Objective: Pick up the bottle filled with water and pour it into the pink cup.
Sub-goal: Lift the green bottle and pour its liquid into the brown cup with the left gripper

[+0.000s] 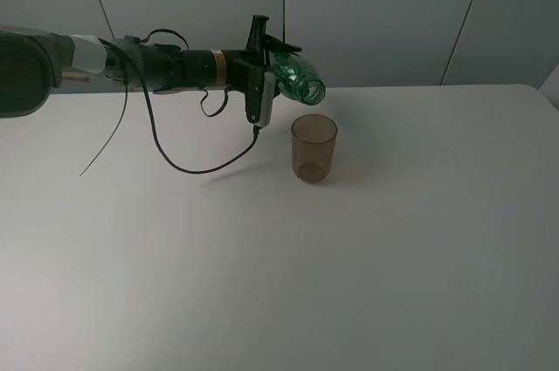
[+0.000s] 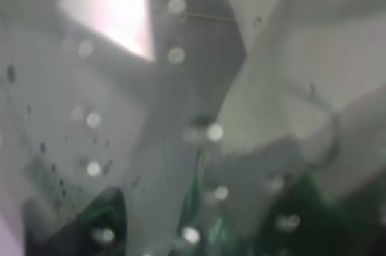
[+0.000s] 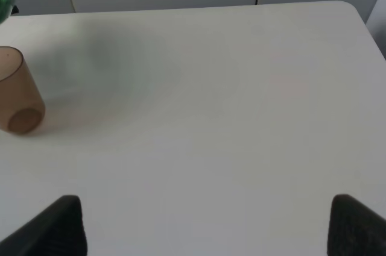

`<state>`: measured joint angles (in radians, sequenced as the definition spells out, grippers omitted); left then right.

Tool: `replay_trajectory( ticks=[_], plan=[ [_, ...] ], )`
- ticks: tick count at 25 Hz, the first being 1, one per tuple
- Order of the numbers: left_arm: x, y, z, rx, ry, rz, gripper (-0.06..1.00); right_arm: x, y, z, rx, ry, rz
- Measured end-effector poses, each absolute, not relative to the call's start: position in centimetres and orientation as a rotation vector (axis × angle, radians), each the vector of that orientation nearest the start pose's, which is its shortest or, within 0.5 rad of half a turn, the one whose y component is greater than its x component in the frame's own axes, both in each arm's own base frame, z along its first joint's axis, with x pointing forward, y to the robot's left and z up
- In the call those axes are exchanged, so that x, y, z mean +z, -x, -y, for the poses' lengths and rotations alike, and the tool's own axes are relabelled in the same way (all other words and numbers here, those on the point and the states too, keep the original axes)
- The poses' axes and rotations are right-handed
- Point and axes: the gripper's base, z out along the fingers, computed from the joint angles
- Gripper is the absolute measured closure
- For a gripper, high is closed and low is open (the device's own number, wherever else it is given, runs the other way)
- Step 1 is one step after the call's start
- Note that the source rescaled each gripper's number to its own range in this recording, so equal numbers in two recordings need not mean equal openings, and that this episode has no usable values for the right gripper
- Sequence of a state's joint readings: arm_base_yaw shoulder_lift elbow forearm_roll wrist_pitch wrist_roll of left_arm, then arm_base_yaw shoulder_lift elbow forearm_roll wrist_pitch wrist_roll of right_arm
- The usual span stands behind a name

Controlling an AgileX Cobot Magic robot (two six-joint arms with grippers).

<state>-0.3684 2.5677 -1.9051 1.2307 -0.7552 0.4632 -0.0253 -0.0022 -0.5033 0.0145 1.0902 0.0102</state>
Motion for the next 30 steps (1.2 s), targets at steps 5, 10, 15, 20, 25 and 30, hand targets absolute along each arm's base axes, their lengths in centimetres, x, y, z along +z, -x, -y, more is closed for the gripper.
replay_trajectory(
  ticks=[5, 10, 15, 20, 25, 30],
  plan=[
    [10.6, -48.9, 25.3, 0.282, -1.733, -0.516, 0.93, 27.6, 0.7, -0.1, 0.008, -0.036, -2.068],
    [11.5, -49.3, 25.5, 0.332, -1.733, -0.462, 0.93, 27.6, 0.7, -0.1, 0.008, -0.036, -2.068],
    [12.2, -49.7, 25.6, 0.368, -1.728, -0.426, 0.93, 27.6, 0.7, -0.1, 0.008, -0.036, -2.068],
    [12.4, -49.7, 25.7, 0.397, -1.736, -0.392, 0.94, 27.6, 0.7, -0.1, 0.008, -0.036, -2.068],
    [12.4, -49.5, 26.0, 0.411, -1.745, -0.366, 0.94, 27.6, 0.7, -0.1, 0.008, -0.036, -2.068],
    [12.4, -49.3, 26.5, 0.411, -1.75, -0.356, 0.94, 27.6, 0.7, -0.1, 0.008, -0.036, -2.068]
  ],
)
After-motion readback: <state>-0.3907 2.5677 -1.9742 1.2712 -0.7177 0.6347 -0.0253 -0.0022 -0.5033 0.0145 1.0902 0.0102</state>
